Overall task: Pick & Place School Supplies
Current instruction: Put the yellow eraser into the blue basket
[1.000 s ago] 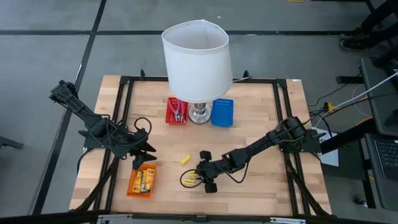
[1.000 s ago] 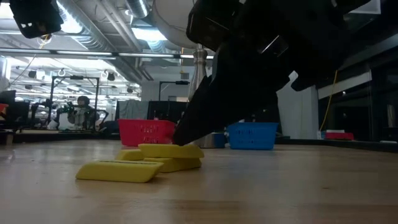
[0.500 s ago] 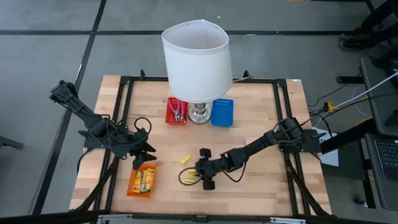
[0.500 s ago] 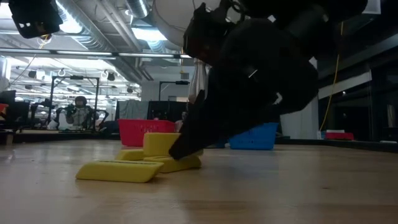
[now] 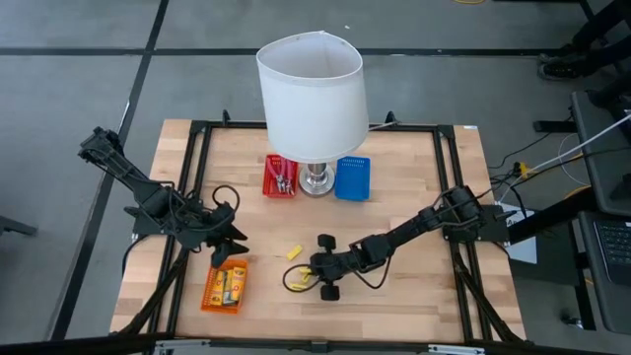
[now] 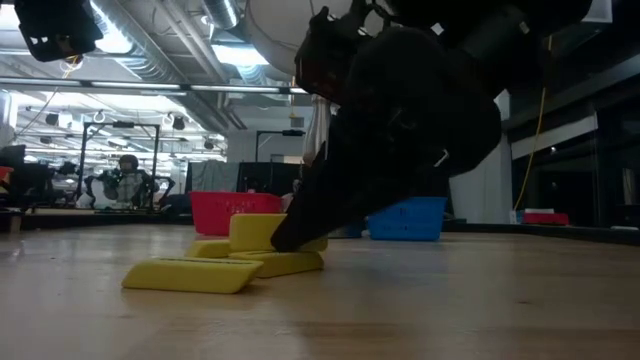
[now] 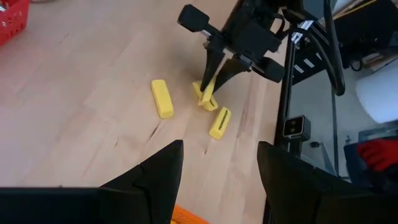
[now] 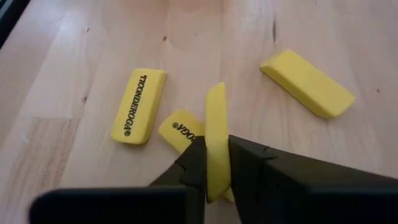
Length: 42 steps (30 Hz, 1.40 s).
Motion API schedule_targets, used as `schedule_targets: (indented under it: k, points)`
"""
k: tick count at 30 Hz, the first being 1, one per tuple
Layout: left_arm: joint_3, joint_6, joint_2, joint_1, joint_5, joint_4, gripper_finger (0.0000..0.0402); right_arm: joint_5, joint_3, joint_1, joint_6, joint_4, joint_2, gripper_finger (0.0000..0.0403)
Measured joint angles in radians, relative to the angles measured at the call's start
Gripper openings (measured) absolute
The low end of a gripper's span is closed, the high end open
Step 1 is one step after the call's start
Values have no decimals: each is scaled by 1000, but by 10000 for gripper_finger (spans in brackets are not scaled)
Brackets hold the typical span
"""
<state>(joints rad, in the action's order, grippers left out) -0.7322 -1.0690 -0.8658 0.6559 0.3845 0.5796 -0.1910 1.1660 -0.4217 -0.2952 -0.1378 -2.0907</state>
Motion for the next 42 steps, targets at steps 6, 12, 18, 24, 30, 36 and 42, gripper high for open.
schedule_targets:
  k: [6, 12, 18, 24, 30, 36, 42]
  points:
    - [0, -7, 0, 0, 47, 1, 203, -56, -4, 2, -98, 40, 31, 36]
    - [0, -54, 0, 14, 196, 47, 203, -250, 21, 27, -379, 220, 201, 36]
    - [27, -156, 0, 52, 343, 55, 203, -399, 17, 90, -712, 464, 362, 36]
    - [55, -204, -1, 95, 455, -6, 203, -364, -130, 189, -894, 573, 447, 36]
    - [55, -202, -1, 104, 489, -37, 203, -350, -272, 307, -611, 419, 569, 36]
    - [55, -222, -1, 104, 524, -43, 203, -155, -446, 438, -444, 142, 629, 36]
    - [55, -226, -1, 104, 543, -74, 203, -72, -475, 520, -287, 125, 637, 36]
